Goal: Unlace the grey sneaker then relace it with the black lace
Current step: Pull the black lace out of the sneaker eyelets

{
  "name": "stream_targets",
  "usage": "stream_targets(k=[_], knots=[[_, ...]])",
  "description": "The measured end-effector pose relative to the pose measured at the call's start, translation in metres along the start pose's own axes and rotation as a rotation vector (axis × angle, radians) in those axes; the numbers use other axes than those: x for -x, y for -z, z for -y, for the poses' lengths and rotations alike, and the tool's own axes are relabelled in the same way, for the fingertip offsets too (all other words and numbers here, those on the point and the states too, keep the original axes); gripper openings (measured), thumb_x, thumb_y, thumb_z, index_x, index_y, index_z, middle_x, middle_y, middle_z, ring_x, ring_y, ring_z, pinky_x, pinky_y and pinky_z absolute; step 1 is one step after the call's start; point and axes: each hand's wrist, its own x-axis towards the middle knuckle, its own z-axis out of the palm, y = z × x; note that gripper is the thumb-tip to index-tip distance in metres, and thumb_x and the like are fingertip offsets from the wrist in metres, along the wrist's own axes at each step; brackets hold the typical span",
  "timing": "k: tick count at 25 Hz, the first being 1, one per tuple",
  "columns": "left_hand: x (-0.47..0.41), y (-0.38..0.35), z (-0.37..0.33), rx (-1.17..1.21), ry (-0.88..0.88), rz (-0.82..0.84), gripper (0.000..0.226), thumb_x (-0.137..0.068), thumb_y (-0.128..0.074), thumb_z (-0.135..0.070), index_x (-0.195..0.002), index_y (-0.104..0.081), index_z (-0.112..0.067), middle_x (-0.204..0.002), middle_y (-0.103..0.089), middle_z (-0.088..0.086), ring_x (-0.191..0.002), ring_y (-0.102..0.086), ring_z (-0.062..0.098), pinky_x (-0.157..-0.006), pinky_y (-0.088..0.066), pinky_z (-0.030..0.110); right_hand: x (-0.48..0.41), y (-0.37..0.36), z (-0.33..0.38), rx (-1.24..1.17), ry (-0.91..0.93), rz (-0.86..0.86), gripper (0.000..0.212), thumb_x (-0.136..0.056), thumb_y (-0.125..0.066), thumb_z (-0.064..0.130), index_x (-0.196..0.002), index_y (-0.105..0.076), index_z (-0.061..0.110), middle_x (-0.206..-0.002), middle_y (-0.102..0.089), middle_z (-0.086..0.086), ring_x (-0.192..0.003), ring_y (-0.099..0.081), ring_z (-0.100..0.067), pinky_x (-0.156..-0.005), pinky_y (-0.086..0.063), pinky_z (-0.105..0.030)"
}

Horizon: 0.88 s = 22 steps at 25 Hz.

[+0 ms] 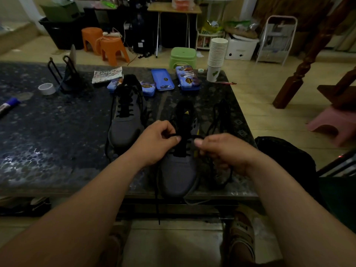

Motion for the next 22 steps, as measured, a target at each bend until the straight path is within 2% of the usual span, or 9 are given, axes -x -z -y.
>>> stream_targets(k=[3, 4, 5, 8, 10, 13, 14, 17, 22], knots=[[0.003, 0.002, -0.001, 0.186, 0.081, 0.078, 0.025, -0.094, -0.075, -0.024, -0.078, -0.057, -0.017, -0.071, -0.052, -0.006, -0.063, -0.046, 0.007, -0.063, -0.040, 0.024, -0.006, 0.014, 0.005, -0.693, 0.033, -0.279, 0.037, -0.105, -0.053, 0.043, -0.078, -0.054, 0.018, -0.060, -0.036, 0.003, -0.042, -0.027, -0.008, -0.040, -0.022, -0.021], [0.004, 0.001, -0.002, 0.157, 0.091, 0.088, 0.028, -0.094, -0.074, -0.026, -0.077, -0.055, -0.016, -0.074, -0.051, -0.005, -0.065, -0.046, 0.008, -0.064, -0.039, 0.026, -0.009, 0.013, 0.004, -0.791, 0.010, -0.365, 0.037, -0.106, -0.051, 0.043, -0.079, -0.055, 0.017, -0.060, -0.039, 0.003, -0.042, -0.030, -0.008, -0.040, -0.026, -0.021], [0.003, 0.000, -0.003, 0.087, 0.085, 0.091, 0.032, -0.094, -0.074, -0.027, -0.074, -0.052, -0.016, -0.079, -0.049, -0.004, -0.067, -0.046, 0.009, -0.066, -0.039, 0.027, -0.011, 0.008, 0.002, -0.753, -0.013, -0.396, 0.036, -0.107, -0.051, 0.041, -0.082, -0.057, 0.017, -0.062, -0.043, 0.003, -0.042, -0.033, -0.008, -0.040, -0.029, -0.021], [0.002, -0.003, -0.006, 0.026, 0.051, 0.075, 0.038, -0.095, -0.073, -0.022, -0.067, -0.047, -0.017, -0.081, -0.044, -0.002, -0.066, -0.044, 0.005, -0.067, -0.036, 0.025, -0.012, -0.031, -0.012, -0.265, -0.010, -0.237, 0.024, -0.101, -0.064, 0.037, -0.091, -0.057, 0.016, -0.069, -0.050, 0.000, -0.044, -0.039, -0.007, -0.039, -0.030, -0.021], [0.003, -0.006, -0.010, 0.297, 0.110, 0.013, 0.037, -0.097, -0.068, -0.017, -0.066, -0.048, -0.018, -0.075, -0.045, -0.001, -0.064, -0.044, 0.004, -0.066, -0.035, 0.023, -0.017, -0.050, -0.018, -0.001, 0.061, -0.248, 0.030, -0.091, -0.078, 0.036, -0.089, -0.054, 0.017, -0.075, -0.055, -0.001, -0.057, -0.049, -0.011, -0.051, -0.039, -0.026], [0.007, -0.002, -0.016, 0.786, 0.223, -0.020, 0.028, -0.101, -0.057, -0.009, -0.074, -0.051, -0.016, -0.068, -0.050, 0.002, -0.059, -0.040, 0.014, -0.057, -0.034, 0.025, -0.024, -0.053, -0.018, 0.054, 0.103, -0.338, 0.034, -0.085, -0.082, 0.035, -0.084, -0.052, 0.018, -0.076, -0.056, 0.000, -0.068, -0.054, -0.015, -0.062, -0.042, -0.032], [0.008, 0.003, -0.018, 0.776, 0.243, 0.048, 0.023, -0.102, -0.056, -0.009, -0.079, -0.053, -0.014, -0.065, -0.050, 0.002, -0.056, -0.038, 0.016, -0.054, -0.031, 0.026, -0.025, -0.052, -0.017, 0.069, 0.104, -0.342, 0.033, -0.085, -0.082, 0.034, -0.083, -0.053, 0.018, -0.075, -0.056, 0.000, -0.067, -0.054, -0.015, -0.062, -0.042, -0.033], [0.014, 0.026, -0.018, 0.386, 0.275, 0.259, 0.023, -0.101, -0.065, -0.027, -0.084, -0.061, -0.013, -0.058, -0.047, 0.003, -0.049, -0.039, 0.013, -0.049, -0.031, 0.022, -0.024, -0.052, -0.016, 0.179, 0.133, -0.357, 0.030, -0.087, -0.081, 0.034, -0.082, -0.055, 0.018, -0.074, -0.057, 0.001, -0.067, -0.056, -0.015, -0.062, -0.043, -0.033], [0.031, 0.048, -0.014, 0.133, 0.275, 0.272, 0.036, -0.091, -0.071, -0.053, -0.083, -0.067, -0.018, -0.066, -0.059, 0.002, -0.055, -0.051, 0.007, -0.058, -0.039, 0.023, -0.023, -0.050, -0.013, 0.273, 0.151, -0.388, 0.027, -0.088, -0.079, 0.035, -0.084, -0.058, 0.019, -0.076, -0.058, 0.004, -0.068, -0.056, -0.013, -0.059, -0.039, -0.029]])
